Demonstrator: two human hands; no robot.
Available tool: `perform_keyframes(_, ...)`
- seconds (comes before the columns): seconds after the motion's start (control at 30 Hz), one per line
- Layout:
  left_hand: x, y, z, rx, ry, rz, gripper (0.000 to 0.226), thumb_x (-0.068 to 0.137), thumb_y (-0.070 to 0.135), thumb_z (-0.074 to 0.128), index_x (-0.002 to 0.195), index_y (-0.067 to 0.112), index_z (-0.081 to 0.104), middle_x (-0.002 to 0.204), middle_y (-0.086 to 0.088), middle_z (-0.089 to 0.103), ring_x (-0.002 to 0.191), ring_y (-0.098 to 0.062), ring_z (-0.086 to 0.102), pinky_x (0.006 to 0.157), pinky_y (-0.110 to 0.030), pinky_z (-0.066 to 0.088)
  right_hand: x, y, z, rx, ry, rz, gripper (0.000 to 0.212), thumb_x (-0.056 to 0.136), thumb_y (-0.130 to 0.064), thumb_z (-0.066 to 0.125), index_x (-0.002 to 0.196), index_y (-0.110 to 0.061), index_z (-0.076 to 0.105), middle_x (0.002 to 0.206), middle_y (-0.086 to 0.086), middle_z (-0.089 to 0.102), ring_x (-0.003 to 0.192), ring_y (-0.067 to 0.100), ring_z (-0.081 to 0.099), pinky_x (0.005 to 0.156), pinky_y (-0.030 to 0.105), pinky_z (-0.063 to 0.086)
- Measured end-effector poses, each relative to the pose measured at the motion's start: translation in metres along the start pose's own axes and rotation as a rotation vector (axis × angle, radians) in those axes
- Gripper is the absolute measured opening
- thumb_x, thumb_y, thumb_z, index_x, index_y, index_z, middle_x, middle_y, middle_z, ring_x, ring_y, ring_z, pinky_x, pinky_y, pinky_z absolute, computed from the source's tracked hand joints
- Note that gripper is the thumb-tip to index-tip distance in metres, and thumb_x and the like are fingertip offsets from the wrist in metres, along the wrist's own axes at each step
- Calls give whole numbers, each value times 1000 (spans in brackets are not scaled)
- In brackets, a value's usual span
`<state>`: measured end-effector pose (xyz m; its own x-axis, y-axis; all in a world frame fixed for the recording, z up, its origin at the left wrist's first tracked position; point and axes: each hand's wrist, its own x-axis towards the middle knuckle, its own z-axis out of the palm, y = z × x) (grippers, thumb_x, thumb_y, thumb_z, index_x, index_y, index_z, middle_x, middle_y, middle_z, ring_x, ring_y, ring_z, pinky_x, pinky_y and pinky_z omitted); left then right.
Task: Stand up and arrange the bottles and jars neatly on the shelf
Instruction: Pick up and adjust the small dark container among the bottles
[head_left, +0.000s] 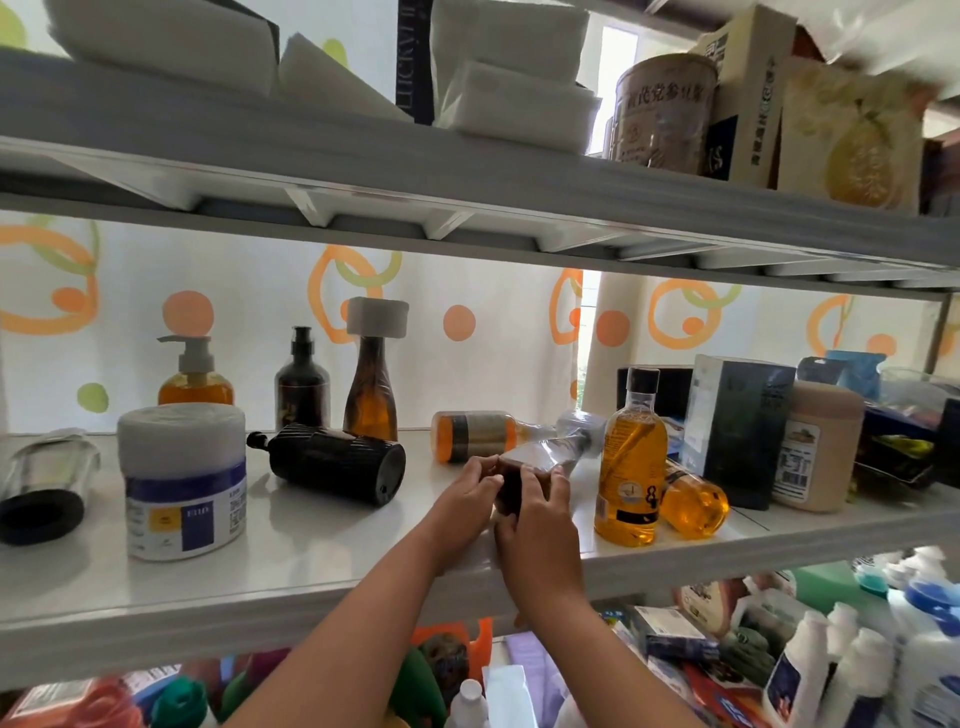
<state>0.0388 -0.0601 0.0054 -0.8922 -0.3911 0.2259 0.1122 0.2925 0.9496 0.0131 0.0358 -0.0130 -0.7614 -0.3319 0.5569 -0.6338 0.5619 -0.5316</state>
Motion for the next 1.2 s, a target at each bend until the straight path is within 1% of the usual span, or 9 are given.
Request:
perform_keyframes(0.23,3,0,-4,-60,-64,-16,30,96,15,37,125,22,43,113,4,56,110,-13,53,94,-28,45,7,0,8,53,86,20,46,92,-13,54,136,-18,41,150,11,23,126,28,48,100,33,47)
perform_keyframes(0.3,4,-1,-6,-36,-76,-12,31,95,16,38,125,23,42,115,6,55,109,-10,53,97,-29,47,7,0,10,50,105,3,46,91,-12,55,134,-17,42,149,12,25,125,29,48,98,34,48)
perform_keyframes(0.4,4,-4,-9,24,-72,-7,32,87,24,43,118,28,44,120,1,54,112,-16,54,104,-41,43,4,2,11,-4,106,-24,42,92,-14,53,132,-18,42,145,11,28,119,28,53,93,33,52)
perform_keyframes(0.53,-2,-1,-11,30,-67,-14,37,78,28,45,115,28,43,116,-4,54,110,-21,54,103,-44,43,2,3,9,-37,107,-54,44,91,-14,55,132,-19,41,143,10,29,113,27,57,89,31,53)
perform_keyframes(0.7,-8,1,-11,42,-39,0,25,90,15,43,115,19,41,116,-7,53,109,-25,54,101,-44,44,1,2,1,-19,82,-91,34,91,-16,55,123,-20,46,138,8,33,107,23,60,83,25,53)
perform_keyframes(0.83,-16,6,-11,4,4,10,21,91,7,44,112,8,42,117,-16,52,105,-27,54,88,-33,48,0,4,-6,54,53,-112,30,89,-18,58,116,-17,45,130,8,35,104,24,58,79,22,51)
perform_keyframes(0.93,-22,7,-11,43,21,13,18,91,9,44,109,10,45,106,-13,55,94,-25,55,83,-35,48,1,8,-7,104,46,-135,37,83,-21,64,114,-16,44,127,8,36,107,23,55,77,18,48)
perform_keyframes(1.03,-27,7,-11,76,45,2,14,89,9,43,102,14,47,87,-8,54,74,-17,50,65,-30,43,3,10,-10,164,11,-126,48,77,-28,72,115,-16,44,125,6,37,108,21,54,78,16,45)
perform_keyframes(1.2,-36,7,-8,194,112,48,14,89,10,42,92,21,50,91,-4,58,80,-14,54,68,-26,43,13,14,-13,240,-34,-117,58,71,-36,77,114,-15,43,116,7,40,99,14,51,67,3,40)
